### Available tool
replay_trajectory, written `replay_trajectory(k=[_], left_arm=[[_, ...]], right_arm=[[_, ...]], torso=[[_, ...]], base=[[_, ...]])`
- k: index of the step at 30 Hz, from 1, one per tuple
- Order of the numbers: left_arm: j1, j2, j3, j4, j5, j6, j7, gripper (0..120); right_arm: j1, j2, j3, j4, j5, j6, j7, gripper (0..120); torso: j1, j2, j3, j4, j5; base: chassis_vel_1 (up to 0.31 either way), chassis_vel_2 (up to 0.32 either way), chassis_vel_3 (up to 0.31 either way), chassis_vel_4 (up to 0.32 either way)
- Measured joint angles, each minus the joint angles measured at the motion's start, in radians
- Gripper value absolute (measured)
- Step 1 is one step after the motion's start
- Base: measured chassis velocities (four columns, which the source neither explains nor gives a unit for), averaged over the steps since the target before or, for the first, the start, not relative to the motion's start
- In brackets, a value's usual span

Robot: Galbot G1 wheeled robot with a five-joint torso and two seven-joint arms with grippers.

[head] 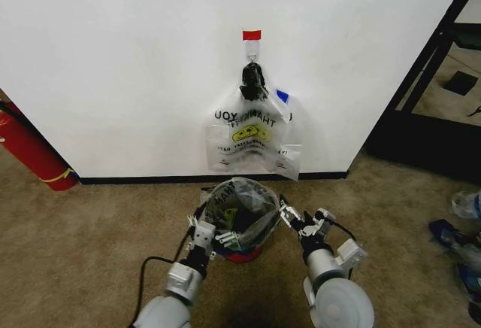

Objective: Pick up the garbage bag from the wall and place it over the trash bin.

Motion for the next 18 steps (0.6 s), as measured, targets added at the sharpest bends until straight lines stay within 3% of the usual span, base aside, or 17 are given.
replay_trajectory(k=[1, 3, 8, 11, 18], left_arm=[[0.026, 0.015, -0.021, -0.069, -0.054, 0.005, -0.001, 100], [0.048, 0.018, -0.037, -0.105, -0.092, 0.008, -0.008, 100], [0.074, 0.008, -0.054, -0.108, -0.108, 0.004, -0.021, 100], [0.071, -0.002, -0.053, -0.093, -0.11, -0.001, -0.029, 100], [0.06, -0.016, -0.041, -0.074, -0.105, -0.001, -0.032, 100]], right_arm=[[-0.036, -0.01, -0.007, -0.001, -0.056, 0.018, -0.041, 100], [-0.084, -0.018, -0.015, -0.009, -0.121, 0.045, -0.086, 100], [-0.163, -0.047, -0.015, -0.018, -0.205, 0.102, -0.174, 100], [-0.212, -0.105, 0.011, -0.018, -0.25, 0.147, -0.262, 100], [-0.217, -0.157, 0.026, -0.066, -0.322, 0.183, -0.356, 100]], torso=[[0.0, 0.0, 0.0, 0.0001, 0.0], [0.0, 0.0, 0.0, 0.0001, 0.0001], [0.0, 0.0, 0.0, 0.0, 0.0], [0.0, 0.0, 0.0, 0.0, -0.0002], [0.0, 0.0, 0.0, 0.0, 0.0]], base=[[0.0, 0.0, 0.0, 0.0], [0.0, 0.0, 0.0, 0.0], [0.0, 0.0, 0.0, 0.0], [0.0, 0.0, 0.0, 0.0], [0.0, 0.0, 0.0, 0.0]])
